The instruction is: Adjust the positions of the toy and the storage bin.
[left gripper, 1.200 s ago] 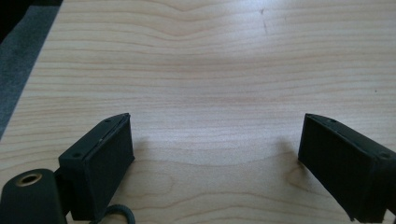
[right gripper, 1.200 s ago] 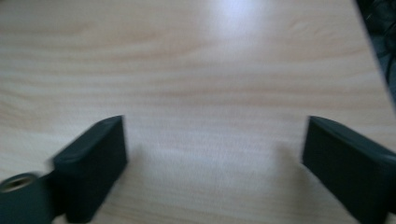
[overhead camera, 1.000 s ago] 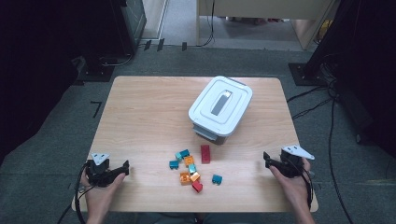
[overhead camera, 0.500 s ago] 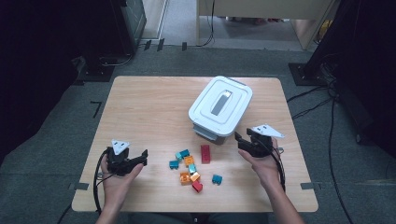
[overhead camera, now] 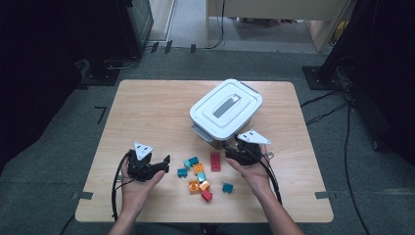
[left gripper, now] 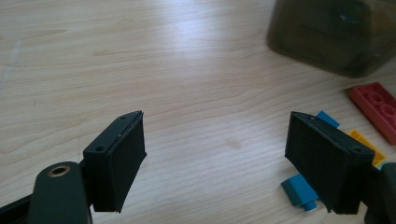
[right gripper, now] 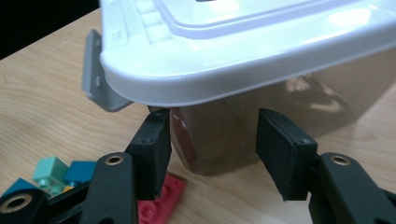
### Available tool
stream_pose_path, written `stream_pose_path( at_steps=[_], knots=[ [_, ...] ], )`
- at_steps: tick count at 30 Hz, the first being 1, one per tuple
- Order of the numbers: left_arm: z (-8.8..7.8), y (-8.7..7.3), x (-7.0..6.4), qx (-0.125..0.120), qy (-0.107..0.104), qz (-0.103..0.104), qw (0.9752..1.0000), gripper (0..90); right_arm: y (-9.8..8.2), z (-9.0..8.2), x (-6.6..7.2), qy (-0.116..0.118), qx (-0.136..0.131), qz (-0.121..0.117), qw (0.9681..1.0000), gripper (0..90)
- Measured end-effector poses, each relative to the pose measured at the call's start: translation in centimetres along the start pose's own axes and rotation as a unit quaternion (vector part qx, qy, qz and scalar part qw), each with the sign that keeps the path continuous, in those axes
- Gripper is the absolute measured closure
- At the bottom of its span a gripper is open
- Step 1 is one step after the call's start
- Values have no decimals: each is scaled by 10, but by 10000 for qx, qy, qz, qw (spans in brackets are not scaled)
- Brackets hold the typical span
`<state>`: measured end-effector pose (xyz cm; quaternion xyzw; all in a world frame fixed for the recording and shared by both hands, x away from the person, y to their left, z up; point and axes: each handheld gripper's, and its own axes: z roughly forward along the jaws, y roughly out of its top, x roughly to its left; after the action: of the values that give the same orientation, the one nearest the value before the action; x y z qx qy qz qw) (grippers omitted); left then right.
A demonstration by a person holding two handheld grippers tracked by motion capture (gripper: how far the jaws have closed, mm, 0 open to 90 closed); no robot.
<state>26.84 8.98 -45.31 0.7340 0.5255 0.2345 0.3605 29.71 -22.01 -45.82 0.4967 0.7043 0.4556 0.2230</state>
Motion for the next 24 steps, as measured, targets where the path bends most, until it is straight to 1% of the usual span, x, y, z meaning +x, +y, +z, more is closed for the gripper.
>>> stream_pose_path(
  at_steps=[3,4,5,6,7,8,11,12,13,14,16,21,23,24],
  knots=[
    [3,4,-8,-13,-36,59,10000,198,4,7,10,57,0,-8,10000,471],
    [5,6,-11,-41,-56,70,10000,199,6,9,13,77,-10,-48,10000,472],
    [7,10,-16,-72,-79,73,9999,199,9,14,22,208,-13,-150,9997,467],
    [8,12,-18,-105,-89,53,9999,199,11,16,25,281,-6,-203,9994,455],
    [8,12,-18,-105,-89,53,9999,199,12,18,30,326,13,-266,9991,455],
    [10,16,-21,-149,-108,25,9998,199,14,19,33,351,-1,-301,9989,453],
    [14,25,-30,-244,-125,-6,9996,201,16,20,35,374,-25,-258,9990,452],
    [18,32,-37,-316,-146,-25,9994,204,16,20,34,354,-13,-207,9992,452],
    [20,35,-39,-352,-148,-26,9993,206,15,18,31,333,-1,-193,9993,452],
    [20,35,-39,-352,-148,-26,9993,208,15,18,31,333,-1,-193,9993,452],
    [23,38,-43,-408,-131,-78,9990,210,13,15,26,281,10,-175,9995,452],
    [31,47,-48,-476,-230,-421,9977,218,5,6,9,116,45,-43,9999,451],
    [34,52,-51,-476,-266,-492,9973,219,1,2,2,56,63,20,10000,450],
    [36,55,-53,-471,-258,-494,9973,219,0,1,-2,19,67,37,10000,450]
  ],
)
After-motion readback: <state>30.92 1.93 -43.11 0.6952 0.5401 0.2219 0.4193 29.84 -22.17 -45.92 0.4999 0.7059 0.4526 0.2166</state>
